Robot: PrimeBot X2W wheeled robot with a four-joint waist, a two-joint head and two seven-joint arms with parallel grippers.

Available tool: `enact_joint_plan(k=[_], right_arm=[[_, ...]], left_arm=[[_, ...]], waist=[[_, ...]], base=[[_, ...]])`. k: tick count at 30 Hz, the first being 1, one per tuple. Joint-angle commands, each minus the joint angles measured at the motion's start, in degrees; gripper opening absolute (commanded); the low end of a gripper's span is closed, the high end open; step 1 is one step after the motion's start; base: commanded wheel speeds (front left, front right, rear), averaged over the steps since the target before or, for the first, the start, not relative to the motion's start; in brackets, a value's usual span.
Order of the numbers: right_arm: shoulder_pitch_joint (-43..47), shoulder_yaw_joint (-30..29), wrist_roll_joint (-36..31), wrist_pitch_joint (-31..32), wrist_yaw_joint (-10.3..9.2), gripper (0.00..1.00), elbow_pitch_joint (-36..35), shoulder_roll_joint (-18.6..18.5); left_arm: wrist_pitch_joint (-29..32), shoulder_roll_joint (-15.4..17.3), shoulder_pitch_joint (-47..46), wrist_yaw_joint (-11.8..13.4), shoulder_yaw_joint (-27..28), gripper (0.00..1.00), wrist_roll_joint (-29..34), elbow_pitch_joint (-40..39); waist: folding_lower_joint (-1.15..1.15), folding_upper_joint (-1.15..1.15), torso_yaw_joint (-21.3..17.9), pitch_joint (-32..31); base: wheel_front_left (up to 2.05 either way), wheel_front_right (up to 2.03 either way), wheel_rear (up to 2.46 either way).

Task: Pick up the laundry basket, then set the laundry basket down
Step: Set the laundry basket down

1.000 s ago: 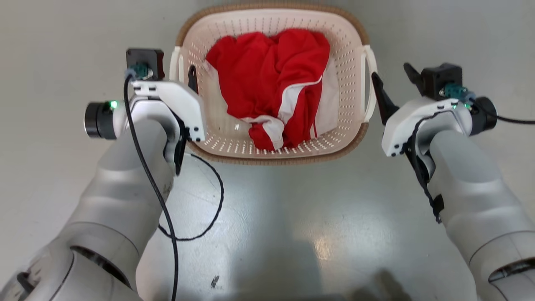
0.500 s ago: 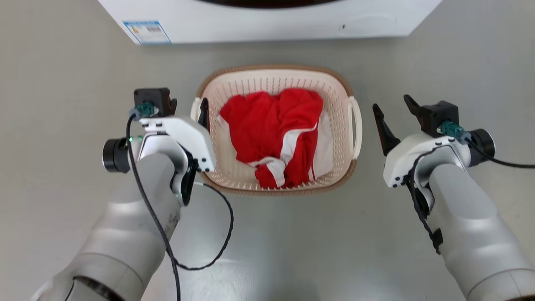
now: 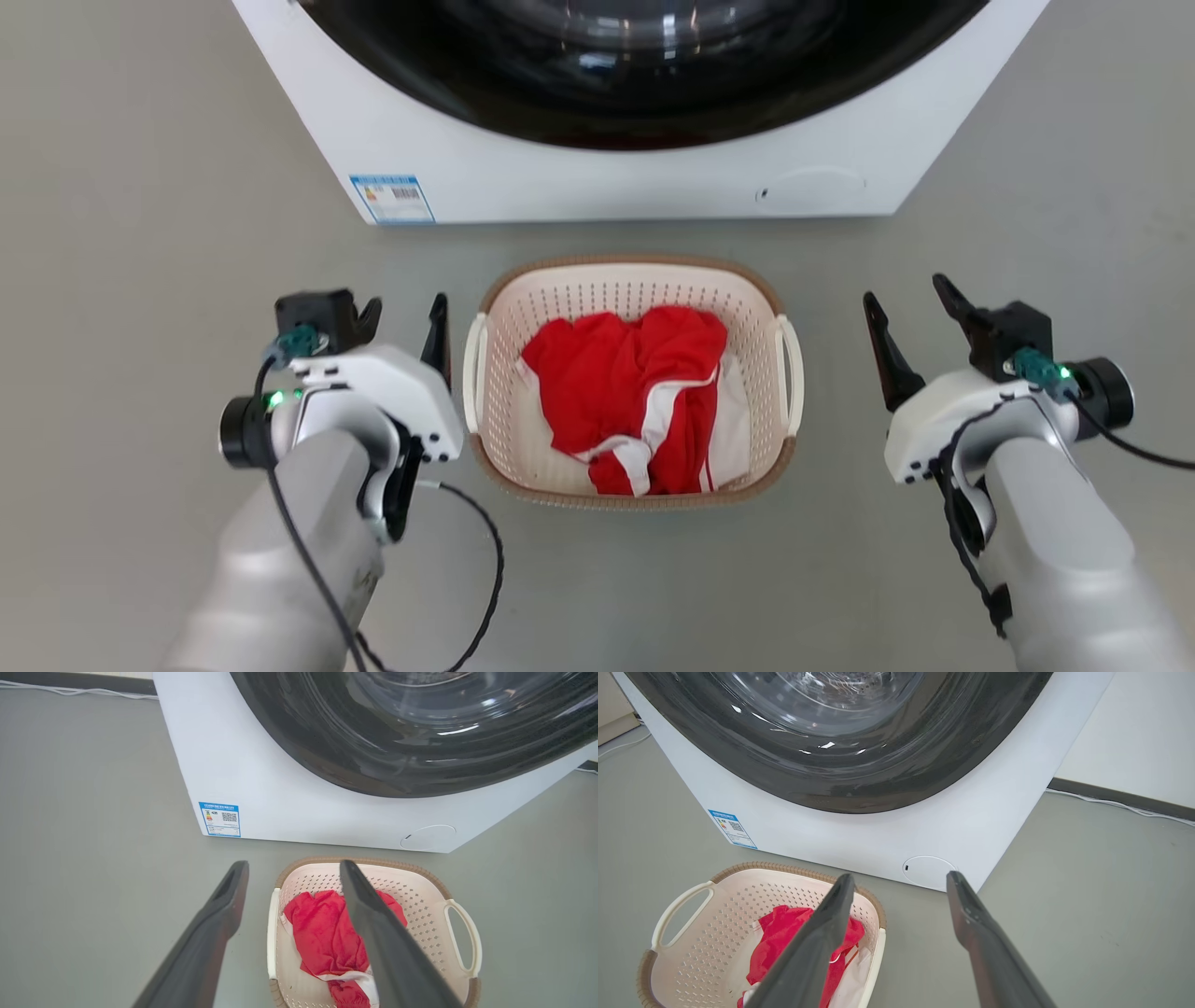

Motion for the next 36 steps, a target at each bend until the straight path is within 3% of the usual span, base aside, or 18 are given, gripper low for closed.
enact_joint_plan(k=[1, 14, 36], right_arm=[[1.8, 0.5, -0.4, -0.8, 0.34, 1.00, -2.2, 0.2], [10.1, -1.0, -1.1, -0.8, 0.34, 1.00, -10.8, -0.1], [25.5, -5.2, -2.3, -0.8, 0.34, 1.00, -22.5, 1.4]], left_arm=[[-0.6, 2.1, 1.2, 0.4, 2.6, 1.00, 1.4, -2.1], [-0.6, 3.0, 15.2, -0.8, 15.7, 1.00, 8.9, -13.6], [-0.6, 2.3, 32.5, -1.9, 27.7, 1.00, 17.1, -25.3]], waist=[[0.00, 0.00, 0.2, -2.2], [0.00, 0.00, 0.1, -9.7], [0.00, 0.00, -2.4, -17.1]], base=[[0.00, 0.00, 0.00], [0.00, 0.00, 0.00], [0.00, 0.00, 0.00]])
